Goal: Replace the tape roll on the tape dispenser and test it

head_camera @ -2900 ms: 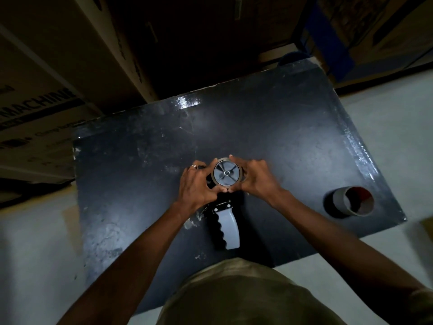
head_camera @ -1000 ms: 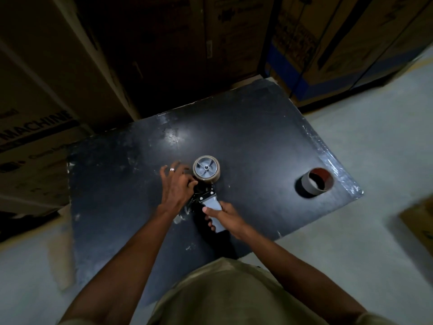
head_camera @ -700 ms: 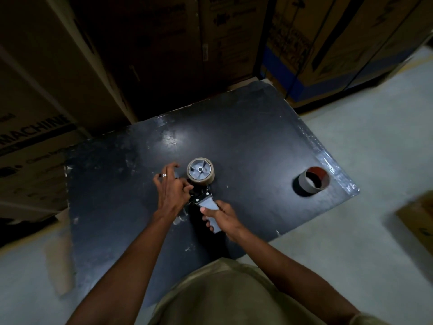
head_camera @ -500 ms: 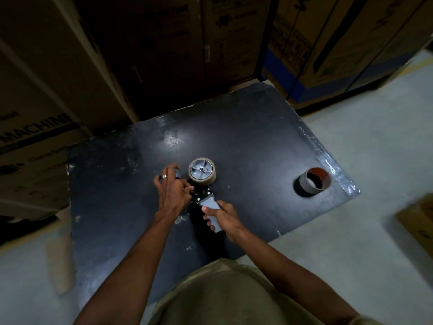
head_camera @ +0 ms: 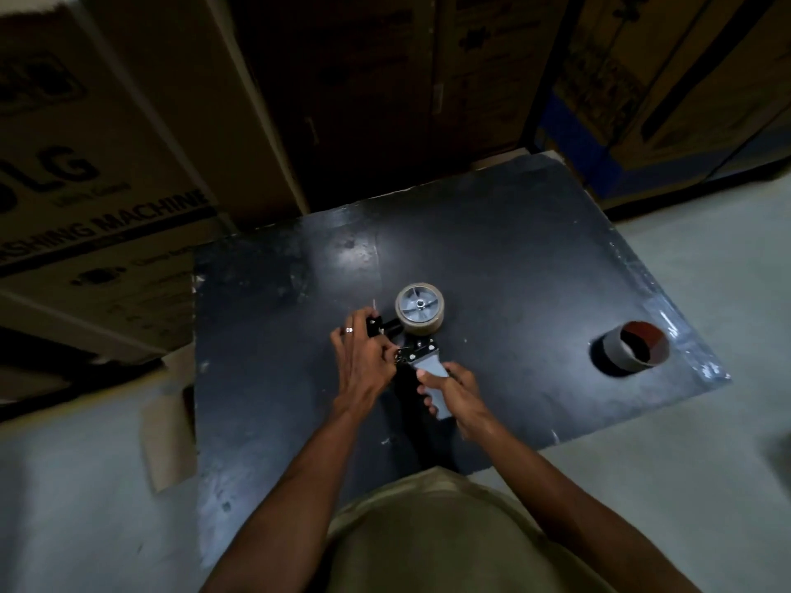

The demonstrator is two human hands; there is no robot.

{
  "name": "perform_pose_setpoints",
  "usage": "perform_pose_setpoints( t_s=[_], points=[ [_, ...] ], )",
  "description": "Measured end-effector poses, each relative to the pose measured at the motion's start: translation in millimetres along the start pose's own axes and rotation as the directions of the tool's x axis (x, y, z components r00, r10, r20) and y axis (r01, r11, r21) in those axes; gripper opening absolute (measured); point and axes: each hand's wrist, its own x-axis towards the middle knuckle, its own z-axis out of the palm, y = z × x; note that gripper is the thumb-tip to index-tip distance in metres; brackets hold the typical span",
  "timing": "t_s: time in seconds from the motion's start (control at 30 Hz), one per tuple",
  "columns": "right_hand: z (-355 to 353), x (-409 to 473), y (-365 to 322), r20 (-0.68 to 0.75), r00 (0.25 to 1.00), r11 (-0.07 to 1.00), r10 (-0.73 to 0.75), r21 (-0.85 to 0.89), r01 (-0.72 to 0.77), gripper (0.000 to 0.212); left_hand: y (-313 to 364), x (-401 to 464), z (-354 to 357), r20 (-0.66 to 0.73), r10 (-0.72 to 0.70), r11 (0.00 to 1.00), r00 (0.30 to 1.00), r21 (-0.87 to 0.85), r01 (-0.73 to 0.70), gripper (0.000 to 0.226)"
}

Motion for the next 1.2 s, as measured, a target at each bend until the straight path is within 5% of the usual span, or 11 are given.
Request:
perform_pose_setpoints(
  t_s=[0.73, 1.2],
  points=[
    [-5.3, 2.8, -5.2, -0.019, 0.999, 0.999, 0.028, 0.03, -0.027, 0.055, -40.2, -24.9, -4.9, -0.031, -0.004, 0.999, 1.0, 0.033, 0.005, 0.007],
    [-4.0, -2.0, -13.3, 0.018, 0.998, 0.998, 0.06, -0.032, -0.059, 0.059, -74.7, 0.8, -21.8, 0.037, 0.121, 0.977, 0.992, 0.175, -0.126, 0.009]
  ],
)
